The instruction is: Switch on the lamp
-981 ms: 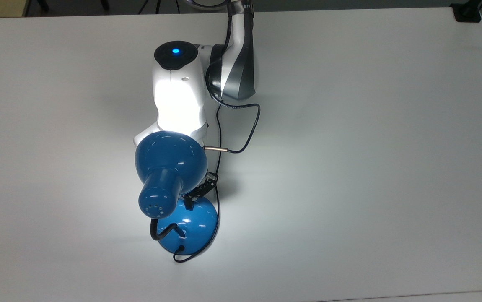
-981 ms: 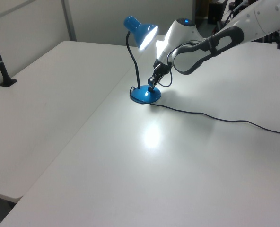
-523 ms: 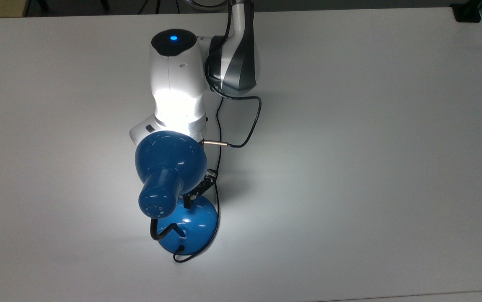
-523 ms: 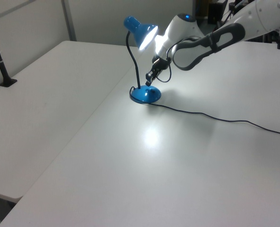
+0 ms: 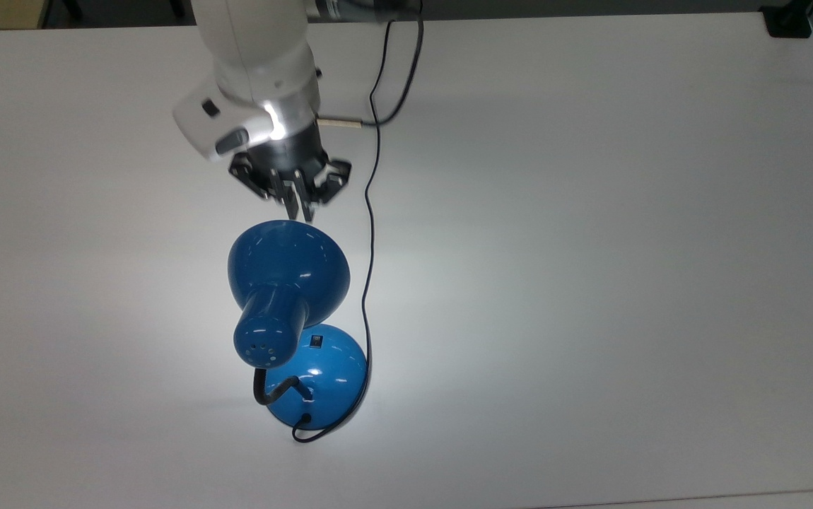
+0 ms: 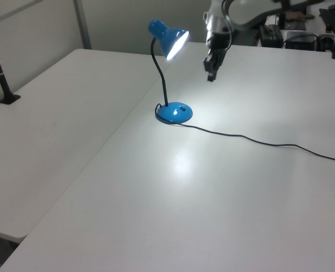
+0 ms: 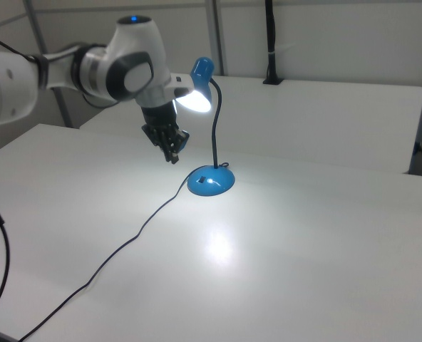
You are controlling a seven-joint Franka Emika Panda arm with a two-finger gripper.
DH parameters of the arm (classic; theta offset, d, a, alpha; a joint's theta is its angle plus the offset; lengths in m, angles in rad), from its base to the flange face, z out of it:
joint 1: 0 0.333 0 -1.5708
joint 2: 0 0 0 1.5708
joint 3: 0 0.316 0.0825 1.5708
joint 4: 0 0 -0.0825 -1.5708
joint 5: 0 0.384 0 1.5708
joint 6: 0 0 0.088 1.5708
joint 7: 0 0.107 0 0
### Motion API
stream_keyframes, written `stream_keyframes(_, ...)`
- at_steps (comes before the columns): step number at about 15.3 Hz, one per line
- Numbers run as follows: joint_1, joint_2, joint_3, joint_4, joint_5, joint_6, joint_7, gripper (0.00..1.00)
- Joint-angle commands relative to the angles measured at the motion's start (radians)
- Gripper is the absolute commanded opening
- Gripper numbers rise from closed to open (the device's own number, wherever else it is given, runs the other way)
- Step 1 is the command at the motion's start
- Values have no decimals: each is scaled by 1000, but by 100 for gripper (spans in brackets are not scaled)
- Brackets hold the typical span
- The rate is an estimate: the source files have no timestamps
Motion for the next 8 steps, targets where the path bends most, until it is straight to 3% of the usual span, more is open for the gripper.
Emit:
stream_keyframes(1,-11,-111,-3,-60,-62,-156,3,74)
stream_keyframes(2,-13,-128,-3,-60,-84,-191,3,99)
stream_keyframes(8,-37,-179,-3,-57,-104,-284,-28,100)
